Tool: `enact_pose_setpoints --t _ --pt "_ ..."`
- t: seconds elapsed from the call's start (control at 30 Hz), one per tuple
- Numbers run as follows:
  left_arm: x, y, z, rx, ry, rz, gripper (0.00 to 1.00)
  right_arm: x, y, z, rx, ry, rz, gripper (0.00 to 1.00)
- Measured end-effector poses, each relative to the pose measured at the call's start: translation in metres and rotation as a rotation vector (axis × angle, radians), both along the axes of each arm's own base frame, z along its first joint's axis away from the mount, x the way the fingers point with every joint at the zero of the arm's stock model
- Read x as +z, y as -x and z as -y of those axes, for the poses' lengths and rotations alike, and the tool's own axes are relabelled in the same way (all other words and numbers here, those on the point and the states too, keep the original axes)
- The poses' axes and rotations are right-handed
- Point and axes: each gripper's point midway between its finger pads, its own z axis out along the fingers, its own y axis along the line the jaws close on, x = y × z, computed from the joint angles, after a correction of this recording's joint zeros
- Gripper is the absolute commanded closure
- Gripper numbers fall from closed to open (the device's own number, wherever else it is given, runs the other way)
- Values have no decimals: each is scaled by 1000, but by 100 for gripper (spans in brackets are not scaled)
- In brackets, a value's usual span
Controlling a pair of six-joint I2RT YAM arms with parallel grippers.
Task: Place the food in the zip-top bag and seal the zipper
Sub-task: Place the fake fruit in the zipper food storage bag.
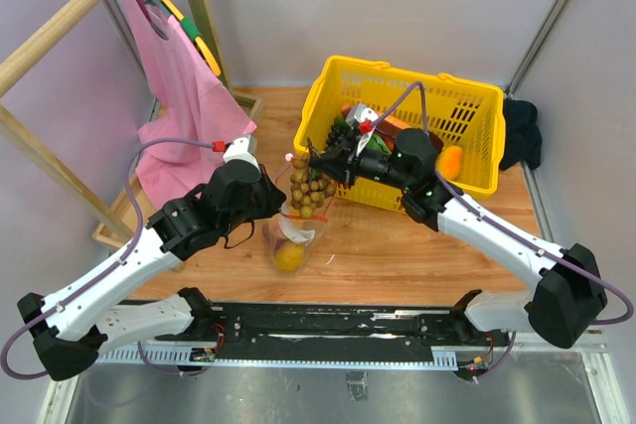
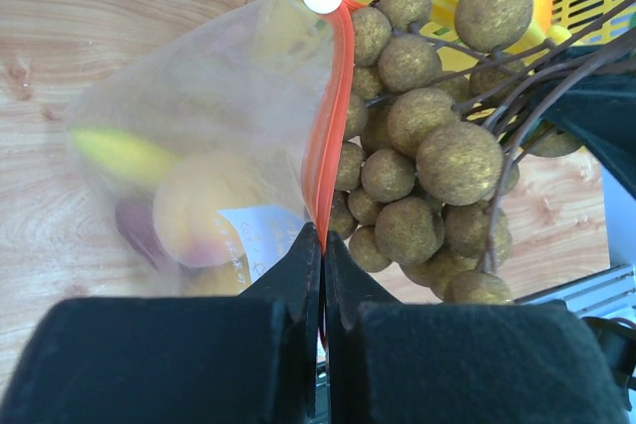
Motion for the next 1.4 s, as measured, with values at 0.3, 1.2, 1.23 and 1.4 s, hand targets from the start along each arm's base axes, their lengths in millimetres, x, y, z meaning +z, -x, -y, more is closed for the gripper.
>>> enact_pose_setpoints --t 0.3,1.2,1.23,1.4 --pt "0 0 0 -1 0 -1 99 -23 12 -7 85 40 59 99" --pt "-6 1 0 -4 -7 -10 100 -33 28 -33 184 116 -18 63" --pt "-6 1 1 -6 -5 -10 100 -33 29 -34 184 120 -20 68" --pt "-7 3 5 -26 19 -6 99 -35 25 -37 145 151 -41 78"
